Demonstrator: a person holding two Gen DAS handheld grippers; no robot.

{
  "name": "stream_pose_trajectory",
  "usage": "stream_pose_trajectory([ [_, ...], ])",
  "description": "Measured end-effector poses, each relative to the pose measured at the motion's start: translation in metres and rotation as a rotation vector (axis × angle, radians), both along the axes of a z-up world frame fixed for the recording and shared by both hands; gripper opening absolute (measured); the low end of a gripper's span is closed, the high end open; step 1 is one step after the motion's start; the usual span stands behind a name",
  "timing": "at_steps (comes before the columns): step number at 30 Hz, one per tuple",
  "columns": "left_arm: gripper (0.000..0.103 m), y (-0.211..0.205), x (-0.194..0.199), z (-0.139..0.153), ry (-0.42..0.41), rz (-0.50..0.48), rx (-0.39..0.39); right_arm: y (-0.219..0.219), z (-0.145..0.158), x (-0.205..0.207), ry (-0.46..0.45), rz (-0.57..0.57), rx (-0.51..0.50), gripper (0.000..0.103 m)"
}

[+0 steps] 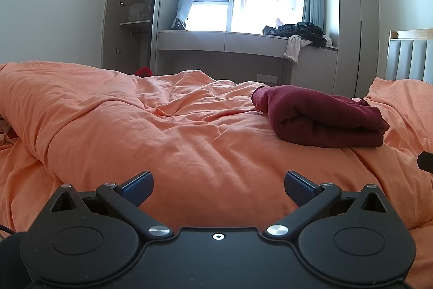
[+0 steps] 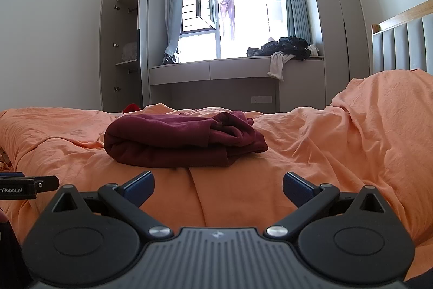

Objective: Fold small clothes

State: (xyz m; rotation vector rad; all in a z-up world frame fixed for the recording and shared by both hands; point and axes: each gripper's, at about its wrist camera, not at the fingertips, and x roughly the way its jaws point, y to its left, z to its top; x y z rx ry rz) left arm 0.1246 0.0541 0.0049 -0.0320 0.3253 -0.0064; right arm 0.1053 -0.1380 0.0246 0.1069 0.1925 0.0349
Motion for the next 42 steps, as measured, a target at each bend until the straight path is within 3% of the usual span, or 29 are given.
stream_pose_trajectory([
  [42, 0.103, 0.0033, -0.0002, -0.0019, 0.006, 0.005, -0.006, 0.0000, -0.0015, 0.0005, 0.004, 0.000, 0.007, 0.103],
])
